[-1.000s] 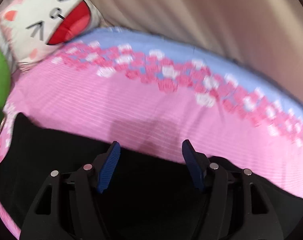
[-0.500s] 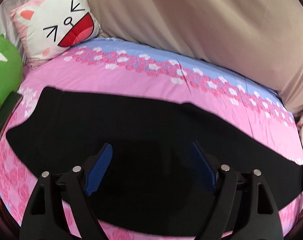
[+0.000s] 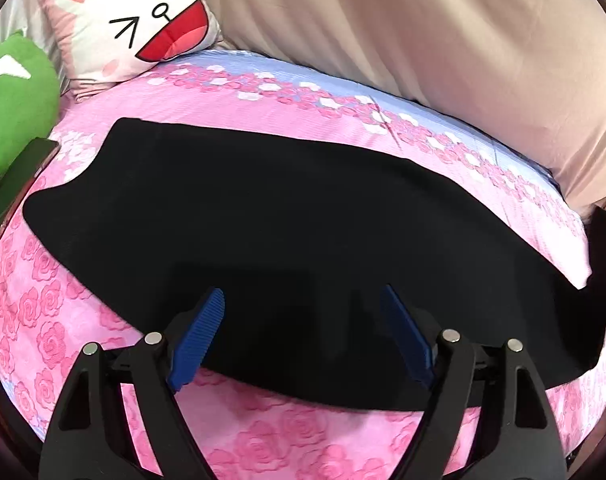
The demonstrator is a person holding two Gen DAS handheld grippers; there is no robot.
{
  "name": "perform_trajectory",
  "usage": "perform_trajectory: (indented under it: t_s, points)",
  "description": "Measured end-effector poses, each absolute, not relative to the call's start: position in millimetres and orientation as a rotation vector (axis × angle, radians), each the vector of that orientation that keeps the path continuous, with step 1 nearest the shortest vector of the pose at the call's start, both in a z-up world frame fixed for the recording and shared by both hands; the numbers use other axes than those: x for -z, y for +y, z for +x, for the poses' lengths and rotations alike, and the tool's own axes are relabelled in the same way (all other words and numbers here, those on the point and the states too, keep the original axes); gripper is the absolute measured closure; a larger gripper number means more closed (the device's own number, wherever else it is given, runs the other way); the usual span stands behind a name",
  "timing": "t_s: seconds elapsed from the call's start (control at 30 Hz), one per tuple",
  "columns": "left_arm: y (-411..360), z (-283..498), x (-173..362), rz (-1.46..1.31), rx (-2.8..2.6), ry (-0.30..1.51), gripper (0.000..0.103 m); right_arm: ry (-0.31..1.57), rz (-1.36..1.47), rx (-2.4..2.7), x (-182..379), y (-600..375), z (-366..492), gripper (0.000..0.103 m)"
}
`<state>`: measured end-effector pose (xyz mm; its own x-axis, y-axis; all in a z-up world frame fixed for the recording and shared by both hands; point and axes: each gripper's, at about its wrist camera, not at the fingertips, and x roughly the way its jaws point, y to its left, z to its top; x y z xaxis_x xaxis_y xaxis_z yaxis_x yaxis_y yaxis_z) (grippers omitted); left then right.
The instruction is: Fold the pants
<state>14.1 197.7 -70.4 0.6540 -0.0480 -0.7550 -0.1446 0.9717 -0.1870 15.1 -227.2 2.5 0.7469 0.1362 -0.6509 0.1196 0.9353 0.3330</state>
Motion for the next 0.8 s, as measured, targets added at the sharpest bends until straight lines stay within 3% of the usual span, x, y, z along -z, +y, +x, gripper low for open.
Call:
perform_trajectory:
  t_s: [0.17, 0.27, 0.33, 0.4, 0.47, 0.53, 0.6, 0.8]
  points:
    - [216, 4, 74, -0.249, -0.073, 0.842, 0.024, 0.845, 0.292, -0.116, 30, -153, 65, 0.084]
    - [221, 1, 75, -0.245, -0.075, 0.834, 0.024, 0.946, 0.233, -0.134, 61, -121, 78, 0.072]
    - [224, 0, 76, -0.242, -0.070, 0.834, 0.024, 1.023, 0.221, -0.156, 82, -107, 78, 0.058]
    - [224, -1, 75, -0.235, -0.067, 0.835, 0.024, 1.033, 0.206, -0.150, 82, -101, 71, 0.058]
    - [223, -3, 74, -0.229, -0.063, 0.831, 0.024, 0.983, 0.208, -0.139, 60, -110, 47, 0.054]
    - [219, -7, 71, -0.214, -0.052, 0.820, 0.023, 0.909, 0.236, -0.060, 34, -138, 16, 0.040]
    - [215, -8, 68, -0.207, -0.049, 0.811, 0.020, 0.867, 0.282, 0.081, 20, -185, -20, 0.034]
    - [182, -5, 61, -0.204, 0.006, 0.814, 0.020, 0.930, 0.547, 0.250, 59, -279, -78, 0.033]
